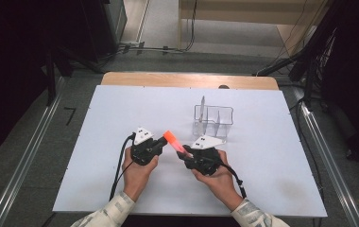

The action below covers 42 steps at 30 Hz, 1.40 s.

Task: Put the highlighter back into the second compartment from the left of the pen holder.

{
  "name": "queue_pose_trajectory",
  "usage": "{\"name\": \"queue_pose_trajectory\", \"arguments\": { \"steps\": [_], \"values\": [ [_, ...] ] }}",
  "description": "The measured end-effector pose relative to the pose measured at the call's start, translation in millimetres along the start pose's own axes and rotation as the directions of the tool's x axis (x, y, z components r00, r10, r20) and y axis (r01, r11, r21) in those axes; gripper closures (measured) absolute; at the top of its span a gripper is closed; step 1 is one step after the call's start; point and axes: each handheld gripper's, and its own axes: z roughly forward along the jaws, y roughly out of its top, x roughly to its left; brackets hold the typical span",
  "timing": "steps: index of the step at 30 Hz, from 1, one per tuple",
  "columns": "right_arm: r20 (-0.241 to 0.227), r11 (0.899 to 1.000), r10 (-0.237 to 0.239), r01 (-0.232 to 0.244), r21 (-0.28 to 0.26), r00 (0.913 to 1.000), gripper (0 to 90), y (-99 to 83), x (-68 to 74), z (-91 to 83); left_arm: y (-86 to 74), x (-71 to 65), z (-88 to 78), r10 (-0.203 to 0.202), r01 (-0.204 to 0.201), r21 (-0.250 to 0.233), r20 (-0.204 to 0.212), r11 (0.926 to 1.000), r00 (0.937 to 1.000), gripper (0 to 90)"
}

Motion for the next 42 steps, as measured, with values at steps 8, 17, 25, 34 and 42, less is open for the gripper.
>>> {"name": "queue_pose_trajectory", "arguments": {
  "steps": [8, 17, 25, 34, 42],
  "values": [
    [-0.003, 1.0, 0.017, -0.017, -0.008, 0.9999, 64.1, -1.9, -4.3, -4.5, 2.5, -24.8, 5.2, 0.094, -0.093, -0.017, 0.033, 0.9955, 0.995, 90.0],
    [0.011, 1.0, 0.03, -0.03, -0.009, 0.9995, 64.2, -5.0, -10.6, -6.4, 3.9, -26.8, 7.2, 0.103, -0.103, -0.016, 0.018, 0.9946, 0.9945, 89.9],
    [0.043, 0.998, 0.054, -0.053, -0.037, 0.9976, 64.2, -2.5, -20.6, -13.0, 0.9, -10.4, 9.3, 0.03, -0.029, 0.007, -0.022, 0.9995, 0.9993, 76.7],
    [0.073, 0.992, 0.099, -0.093, -0.084, 0.9924, 64.2, 1.1, -39.0, -25.9, -2.8, -3.2, 10.2, 0.02, -0.02, 0.002, -0.171, 0.9998, 0.9851, 29.3],
    [0.108, 0.985, 0.129, -0.114, -0.132, 0.9857, 64.2, 7.3, -55.9, -36.6, -4.3, 1.3, 5.1, 0.026, -0.027, -0.003, -0.218, 0.9996, 0.9756, 23.2]
  ]
}}
